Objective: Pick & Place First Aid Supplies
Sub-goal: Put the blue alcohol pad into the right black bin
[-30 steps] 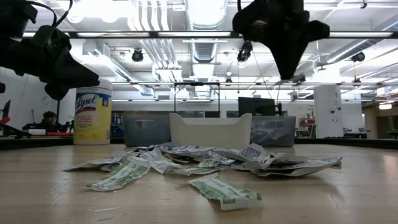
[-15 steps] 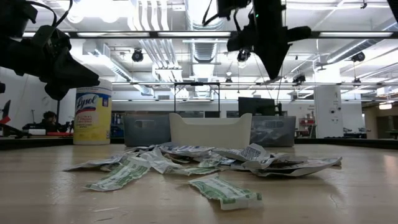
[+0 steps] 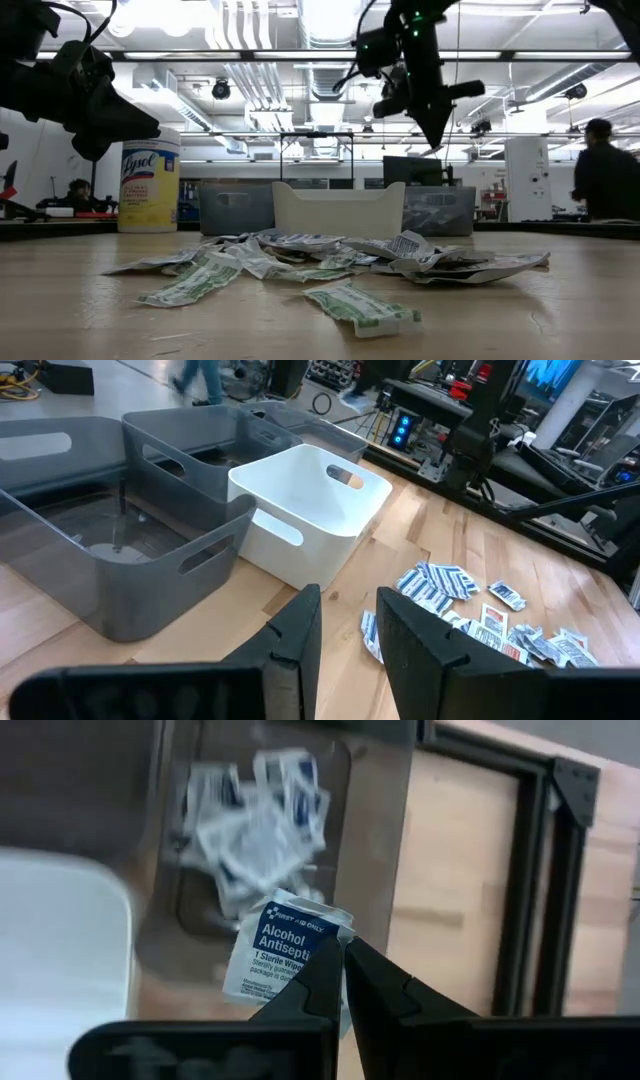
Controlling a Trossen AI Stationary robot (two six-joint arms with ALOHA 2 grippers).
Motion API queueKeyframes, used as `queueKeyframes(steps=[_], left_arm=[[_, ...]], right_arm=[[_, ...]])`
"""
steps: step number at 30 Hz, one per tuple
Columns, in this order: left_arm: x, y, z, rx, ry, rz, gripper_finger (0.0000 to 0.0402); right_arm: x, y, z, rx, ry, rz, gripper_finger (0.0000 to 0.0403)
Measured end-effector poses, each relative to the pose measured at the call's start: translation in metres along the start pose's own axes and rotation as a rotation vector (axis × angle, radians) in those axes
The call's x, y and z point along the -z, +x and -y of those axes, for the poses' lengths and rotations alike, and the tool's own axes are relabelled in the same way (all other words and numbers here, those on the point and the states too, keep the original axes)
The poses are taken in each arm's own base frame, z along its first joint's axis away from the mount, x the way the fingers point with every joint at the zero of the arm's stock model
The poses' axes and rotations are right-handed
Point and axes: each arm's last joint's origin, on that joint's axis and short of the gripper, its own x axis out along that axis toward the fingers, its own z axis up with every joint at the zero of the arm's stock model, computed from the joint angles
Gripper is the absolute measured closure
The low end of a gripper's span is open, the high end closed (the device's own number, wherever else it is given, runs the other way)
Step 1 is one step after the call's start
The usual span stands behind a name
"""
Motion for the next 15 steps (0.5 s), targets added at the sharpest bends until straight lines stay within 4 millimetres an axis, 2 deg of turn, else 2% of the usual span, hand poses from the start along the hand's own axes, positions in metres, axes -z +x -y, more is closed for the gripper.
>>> queueKeyframes(steps=[7, 15], left_arm=[[0.000, 0.000, 0.000, 0.000, 0.000, 0.000, 0.0307], [0.000, 0.000, 0.000, 0.000, 0.000, 0.000, 0.0307]], right_arm=[[-0.028, 0.026, 0.006, -0.082, 0.021, 0.019, 0.0390], [-0.030, 0.063, 0.008, -0.116, 0.040, -0.039, 0.0390]])
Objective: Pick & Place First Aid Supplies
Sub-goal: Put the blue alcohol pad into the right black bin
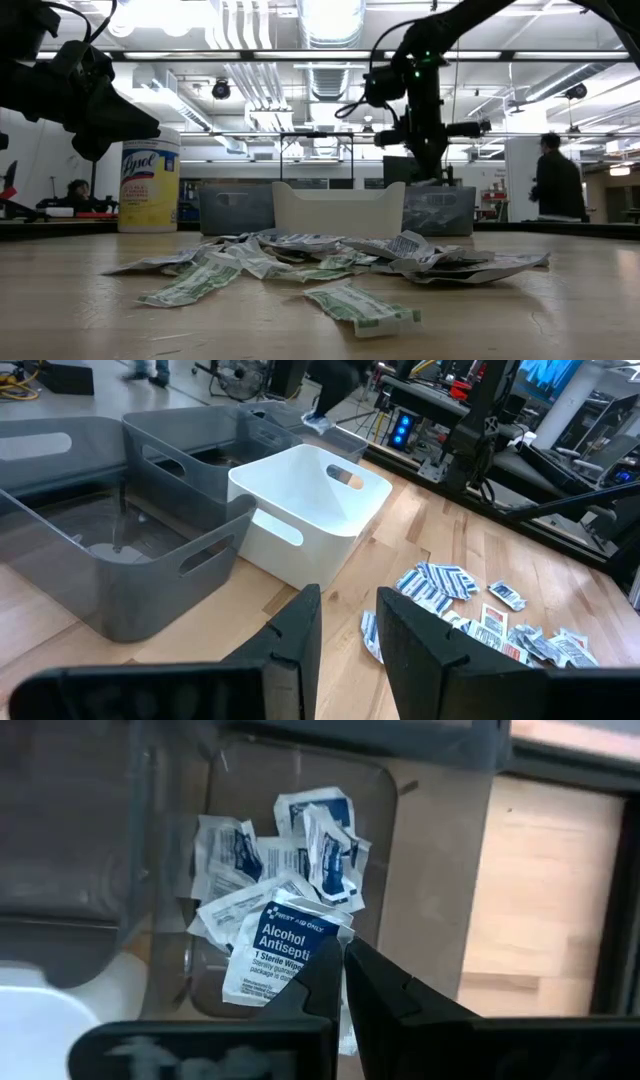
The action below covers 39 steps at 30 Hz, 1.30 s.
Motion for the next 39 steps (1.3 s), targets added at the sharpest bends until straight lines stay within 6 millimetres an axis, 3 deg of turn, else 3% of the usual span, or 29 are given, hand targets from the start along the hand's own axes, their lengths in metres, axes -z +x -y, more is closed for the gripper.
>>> queueKeyframes(steps=[9, 20, 28, 34, 39], left_arm=[[0.000, 0.000, 0.000, 0.000, 0.000, 0.000, 0.0307], [0.000, 0.000, 0.000, 0.000, 0.000, -0.001, 0.0307], [0.000, 0.000, 0.000, 0.000, 0.000, 0.000, 0.0307], [0.000, 0.000, 0.000, 0.000, 0.000, 0.000, 0.0307], [0.000, 0.000, 0.000, 0.000, 0.000, 0.000, 0.0307]], right_arm=[[0.007, 0.023, -0.001, -0.045, -0.036, -0.023, 0.0390], [0.005, 0.024, -0.001, -0.057, -0.079, -0.011, 0.0384], [0.005, 0.022, -0.001, -0.056, -0.084, -0.013, 0.0310], [0.008, 0.000, 0.000, -0.042, -0.117, -0.089, 0.0250], [0.026, -0.017, -0.007, -0.052, -0.187, -0.177, 0.0235]])
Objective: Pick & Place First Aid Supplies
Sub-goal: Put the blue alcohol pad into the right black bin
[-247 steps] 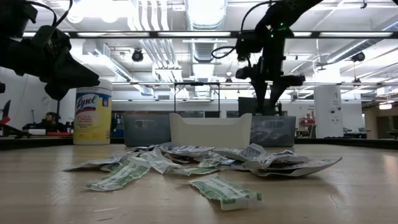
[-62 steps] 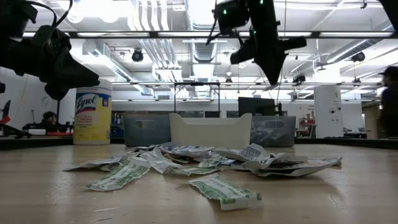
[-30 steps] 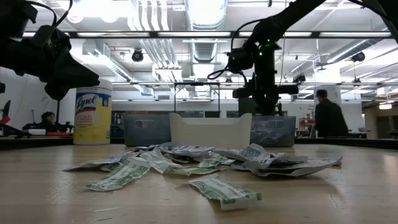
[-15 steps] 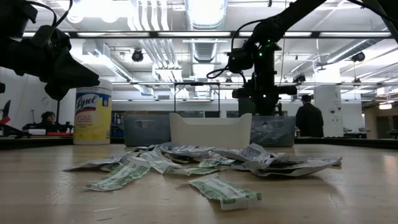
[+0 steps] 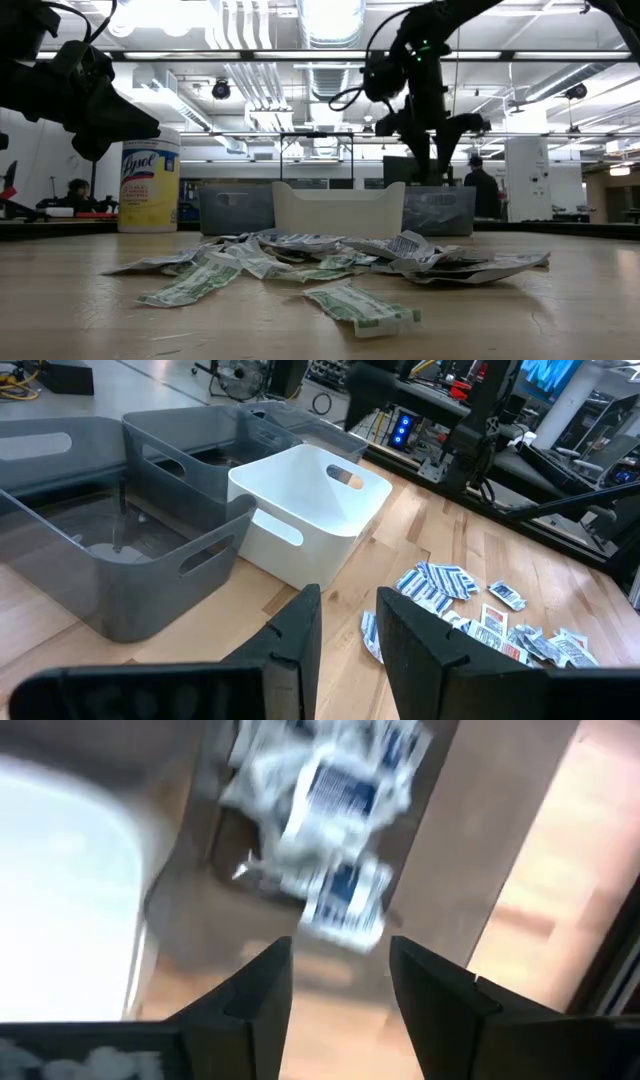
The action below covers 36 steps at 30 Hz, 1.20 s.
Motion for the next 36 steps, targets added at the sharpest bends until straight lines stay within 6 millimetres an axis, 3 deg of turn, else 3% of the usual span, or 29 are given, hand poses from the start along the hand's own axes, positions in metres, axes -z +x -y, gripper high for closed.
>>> queueKeyframes(steps=[9, 17, 30, 36], left_arm=[[0.000, 0.000, 0.000, 0.001, 0.000, 0.001, 0.0307], [0.000, 0.000, 0.000, 0.000, 0.000, 0.000, 0.0307], [0.000, 0.000, 0.000, 0.000, 0.000, 0.000, 0.0307], [0.000, 0.000, 0.000, 0.000, 0.000, 0.000, 0.0307]], right_arm=[[0.057, -0.006, -0.039, -0.021, -0.191, -0.132, 0.0262], [0.124, -0.012, -0.073, -0.012, -0.414, -0.142, 0.0288], [0.228, -0.002, -0.099, -0.042, -0.609, -0.154, 0.0307], [0.260, 0.008, -0.107, -0.119, -0.688, -0.117, 0.0301]])
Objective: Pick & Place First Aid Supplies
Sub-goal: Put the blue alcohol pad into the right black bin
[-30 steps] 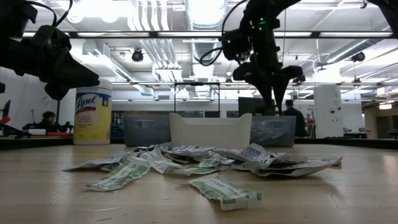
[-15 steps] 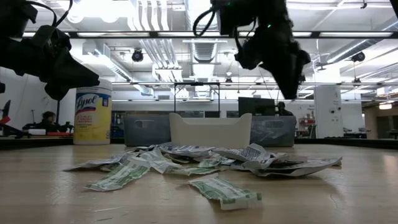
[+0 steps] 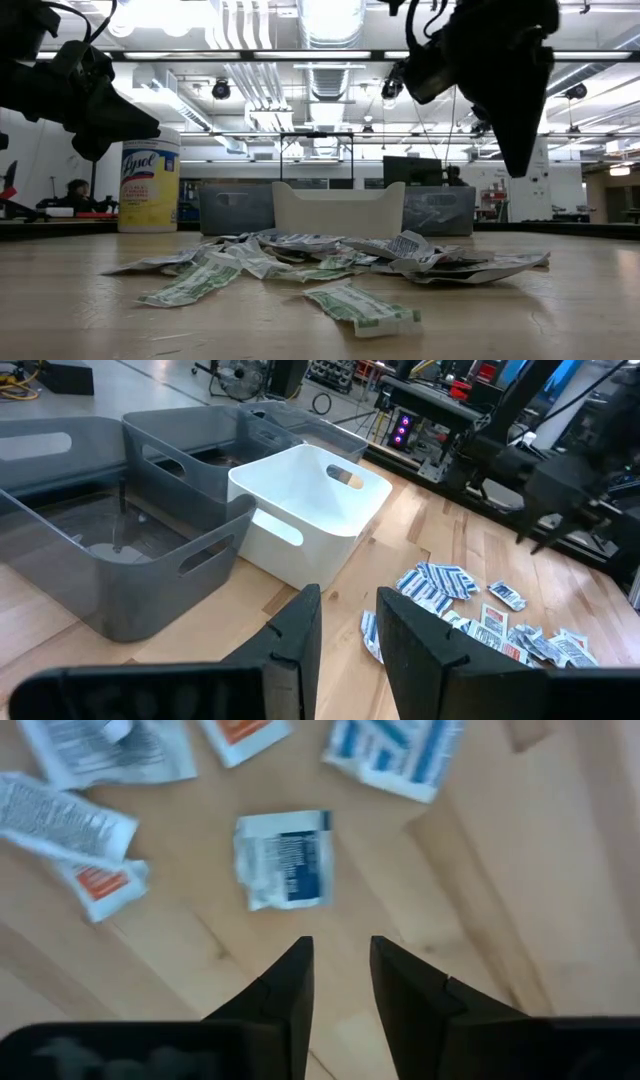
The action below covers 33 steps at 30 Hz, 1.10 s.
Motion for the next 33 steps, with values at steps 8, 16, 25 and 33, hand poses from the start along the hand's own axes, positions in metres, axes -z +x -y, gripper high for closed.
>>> queueKeyframes(steps=[8, 16, 25, 33], left_arm=[[0.000, 0.000, 0.000, 0.000, 0.000, 0.000, 0.0307], [0.000, 0.000, 0.000, 0.000, 0.000, 0.000, 0.0307], [0.000, 0.000, 0.000, 0.000, 0.000, 0.000, 0.0307], [0.000, 0.000, 0.000, 0.000, 0.000, 0.000, 0.0307]], right_arm=[[0.007, 0.022, -0.005, -0.049, -0.030, 0.015, 0.0285], [0.007, 0.037, -0.001, -0.073, -0.045, 0.011, 0.0251], [0.003, 0.043, 0.004, -0.049, -0.051, 0.067, 0.0236], [0.000, 0.061, 0.011, -0.084, -0.039, 0.095, 0.0237]])
